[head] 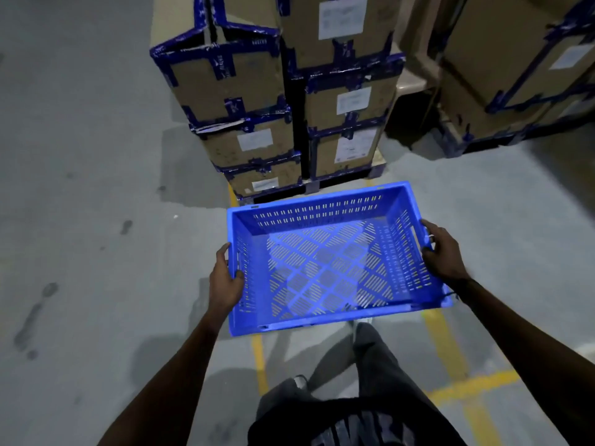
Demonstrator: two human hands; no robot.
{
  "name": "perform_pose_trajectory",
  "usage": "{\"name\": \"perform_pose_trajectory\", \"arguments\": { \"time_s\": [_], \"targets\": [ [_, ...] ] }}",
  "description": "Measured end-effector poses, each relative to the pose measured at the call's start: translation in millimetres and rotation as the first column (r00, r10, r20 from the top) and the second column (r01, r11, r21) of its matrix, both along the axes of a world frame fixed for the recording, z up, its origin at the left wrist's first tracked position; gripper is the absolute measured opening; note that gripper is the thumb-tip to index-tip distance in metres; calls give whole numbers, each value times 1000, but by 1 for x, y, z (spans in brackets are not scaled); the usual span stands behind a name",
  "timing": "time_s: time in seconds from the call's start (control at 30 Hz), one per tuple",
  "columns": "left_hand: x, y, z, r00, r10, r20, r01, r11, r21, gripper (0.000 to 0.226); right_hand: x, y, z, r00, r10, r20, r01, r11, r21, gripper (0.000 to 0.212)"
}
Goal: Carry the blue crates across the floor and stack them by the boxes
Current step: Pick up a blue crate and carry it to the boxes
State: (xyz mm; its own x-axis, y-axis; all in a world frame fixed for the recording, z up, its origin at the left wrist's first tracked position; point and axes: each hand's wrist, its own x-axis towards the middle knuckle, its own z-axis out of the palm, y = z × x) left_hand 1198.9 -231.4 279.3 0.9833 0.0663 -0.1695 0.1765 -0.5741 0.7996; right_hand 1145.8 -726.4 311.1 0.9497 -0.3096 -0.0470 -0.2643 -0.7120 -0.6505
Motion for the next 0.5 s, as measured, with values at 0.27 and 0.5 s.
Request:
{"name": "perform_pose_trajectory", "arguments": {
  "time_s": [0.27, 0.5],
  "targets": [
    [111, -77, -80, 998, -5, -60, 12, 994, 110, 72, 157, -84, -90, 987, 130, -97, -132, 991, -16, 74],
    [212, -123, -235, 976, -15, -218, 69, 967, 243, 83, 260, -124, -254, 972, 164, -169, -179, 981, -76, 79]
  ]
}}
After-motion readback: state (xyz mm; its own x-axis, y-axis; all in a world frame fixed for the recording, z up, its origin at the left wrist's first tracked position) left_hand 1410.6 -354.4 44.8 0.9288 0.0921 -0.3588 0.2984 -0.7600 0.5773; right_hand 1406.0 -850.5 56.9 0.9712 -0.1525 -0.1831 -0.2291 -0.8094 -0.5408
